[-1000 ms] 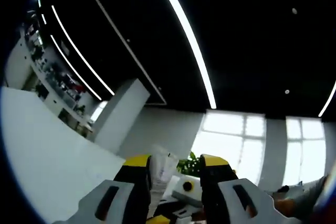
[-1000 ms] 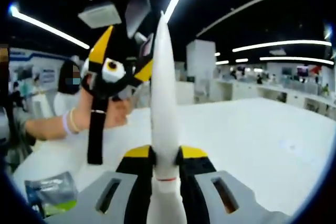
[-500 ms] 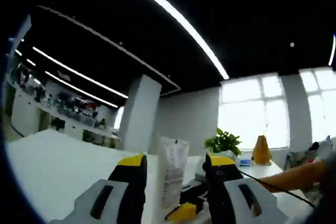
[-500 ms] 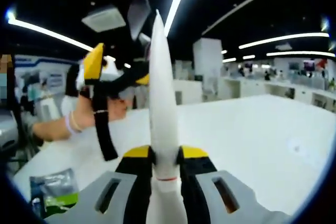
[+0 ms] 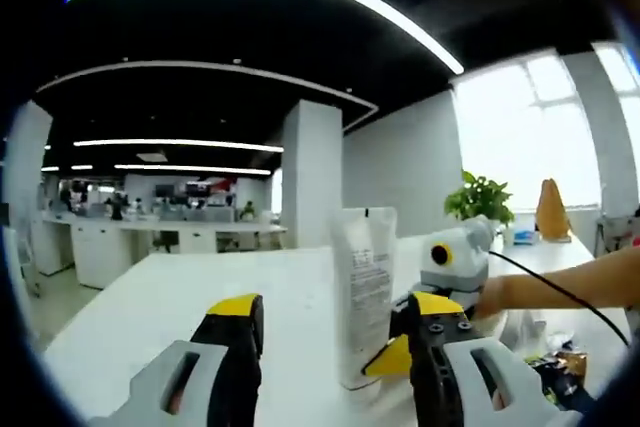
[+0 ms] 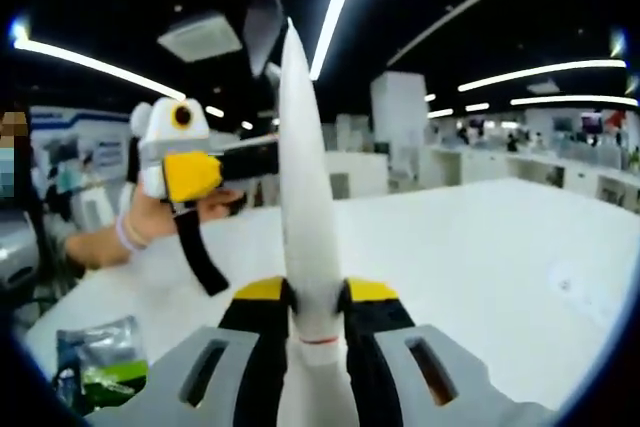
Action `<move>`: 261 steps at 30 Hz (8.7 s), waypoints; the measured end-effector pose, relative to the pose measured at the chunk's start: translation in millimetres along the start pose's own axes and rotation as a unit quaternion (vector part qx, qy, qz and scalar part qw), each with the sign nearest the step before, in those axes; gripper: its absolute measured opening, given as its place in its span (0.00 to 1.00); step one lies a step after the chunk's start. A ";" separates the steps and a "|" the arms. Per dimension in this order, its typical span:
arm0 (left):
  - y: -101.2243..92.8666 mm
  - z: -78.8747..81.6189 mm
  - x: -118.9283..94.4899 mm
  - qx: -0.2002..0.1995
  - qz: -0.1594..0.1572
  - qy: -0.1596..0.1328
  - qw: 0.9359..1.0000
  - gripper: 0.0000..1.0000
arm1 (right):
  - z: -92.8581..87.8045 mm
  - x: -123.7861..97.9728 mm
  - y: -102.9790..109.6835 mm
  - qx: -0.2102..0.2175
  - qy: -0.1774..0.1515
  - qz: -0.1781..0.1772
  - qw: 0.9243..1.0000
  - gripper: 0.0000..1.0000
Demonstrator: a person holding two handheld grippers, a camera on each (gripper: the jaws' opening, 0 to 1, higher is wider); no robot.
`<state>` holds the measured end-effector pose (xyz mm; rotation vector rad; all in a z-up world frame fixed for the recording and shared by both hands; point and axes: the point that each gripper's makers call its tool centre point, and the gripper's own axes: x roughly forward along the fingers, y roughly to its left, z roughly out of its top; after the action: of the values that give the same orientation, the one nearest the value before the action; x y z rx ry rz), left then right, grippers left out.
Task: Arrange the skincare products in the storage area until every visible bottle or jar stands upright without overlapping.
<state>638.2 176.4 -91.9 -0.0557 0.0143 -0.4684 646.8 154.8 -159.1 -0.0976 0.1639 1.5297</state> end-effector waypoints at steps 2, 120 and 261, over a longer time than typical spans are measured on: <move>-1.8 -1.7 0.2 0.001 -0.003 0.002 1.000 0.64 | -2.9 -0.2 -0.2 -0.005 0.006 0.000 1.000 0.19; 7.1 -56.7 9.9 -0.073 -0.030 0.092 0.993 0.89 | -89.7 -334.8 -20.5 0.050 0.039 -0.285 0.956 0.55; 3.2 2.9 -11.0 -0.112 -0.034 -0.008 0.993 0.92 | -52.5 -220.1 -11.5 0.147 0.279 -0.448 0.837 0.43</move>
<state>629.9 184.4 -89.2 -0.2821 0.0491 -0.5324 648.7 -71.3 -174.5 -0.3265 0.7139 0.4851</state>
